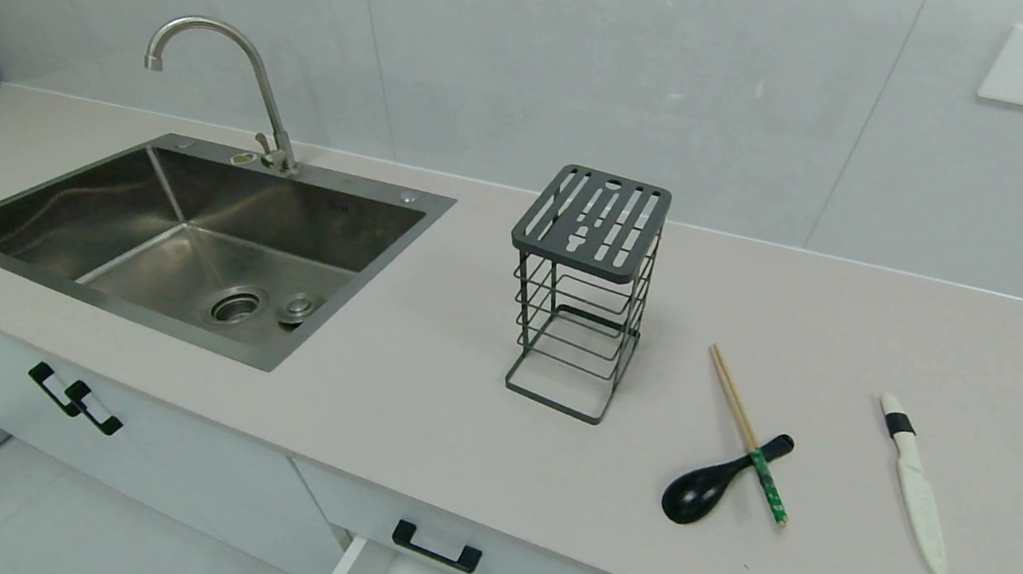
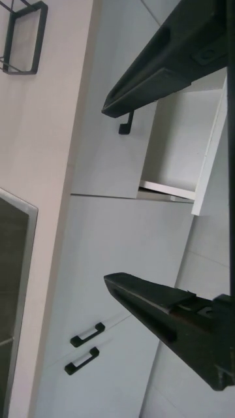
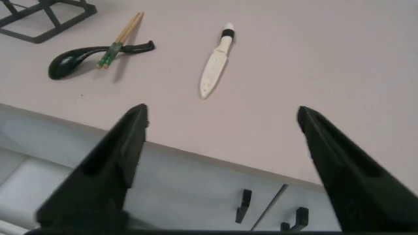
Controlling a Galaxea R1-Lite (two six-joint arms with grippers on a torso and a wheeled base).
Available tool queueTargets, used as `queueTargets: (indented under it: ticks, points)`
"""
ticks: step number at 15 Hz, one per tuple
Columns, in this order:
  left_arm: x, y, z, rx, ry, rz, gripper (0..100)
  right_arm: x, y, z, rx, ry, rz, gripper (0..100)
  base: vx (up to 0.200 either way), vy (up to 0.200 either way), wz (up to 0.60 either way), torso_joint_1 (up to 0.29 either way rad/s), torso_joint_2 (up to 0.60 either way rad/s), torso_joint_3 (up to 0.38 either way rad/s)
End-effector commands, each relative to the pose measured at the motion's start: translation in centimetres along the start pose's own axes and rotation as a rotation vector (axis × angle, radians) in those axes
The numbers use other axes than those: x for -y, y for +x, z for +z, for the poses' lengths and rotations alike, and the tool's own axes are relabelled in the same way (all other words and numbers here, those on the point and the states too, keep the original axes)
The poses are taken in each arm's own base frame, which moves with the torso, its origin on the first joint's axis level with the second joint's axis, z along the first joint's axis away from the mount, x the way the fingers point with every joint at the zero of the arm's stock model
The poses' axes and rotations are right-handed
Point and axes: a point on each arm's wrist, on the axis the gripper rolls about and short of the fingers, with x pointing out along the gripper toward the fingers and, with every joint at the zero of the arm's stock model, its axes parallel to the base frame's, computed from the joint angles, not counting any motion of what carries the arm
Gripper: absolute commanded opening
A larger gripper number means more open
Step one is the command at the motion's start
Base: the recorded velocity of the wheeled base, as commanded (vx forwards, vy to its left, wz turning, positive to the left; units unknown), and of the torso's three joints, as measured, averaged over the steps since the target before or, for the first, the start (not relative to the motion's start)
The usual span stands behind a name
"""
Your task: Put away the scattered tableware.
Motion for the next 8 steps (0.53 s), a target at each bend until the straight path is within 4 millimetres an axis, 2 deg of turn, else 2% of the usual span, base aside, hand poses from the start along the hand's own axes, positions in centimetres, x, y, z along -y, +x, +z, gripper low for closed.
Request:
queueTargets:
  ticks: [1, 4, 6, 7, 8]
  points:
    - [0.0, 0.0, 0.0, -0.001, 0.0, 0.001, 100, 0.0, 0.0, 0.0, -0.001, 0.003, -0.001, 100, 0.0, 0.0, 0.0, 0.0, 0.0, 0.0]
    - [0.0, 0.0, 0.0, -0.001, 0.0, 0.001, 100, -0.1, 0.0, 0.2, 0.024, -0.002, 0.036, 100, 0.0, 0.0, 0.0, 0.0, 0.0, 0.0]
    - [0.0, 0.0, 0.0, -0.001, -0.002, 0.001, 100, -0.1, -0.1, 1.2, 0.119, -0.004, 0.045, 100, 0.0, 0.0, 0.0, 0.0, 0.0, 0.0]
    - [0.0, 0.0, 0.0, -0.001, 0.0, 0.001, 100, -0.1, -0.2, 2.3, 0.223, -0.017, 0.053, 100, 0.0, 0.0, 0.0, 0.0, 0.0, 0.0]
    - [0.0, 0.0, 0.0, -0.001, 0.0, 0.001, 100, -0.1, -0.2, 2.3, 0.226, -0.019, 0.054, 100, 0.0, 0.0, 0.0, 0.0, 0.0, 0.0]
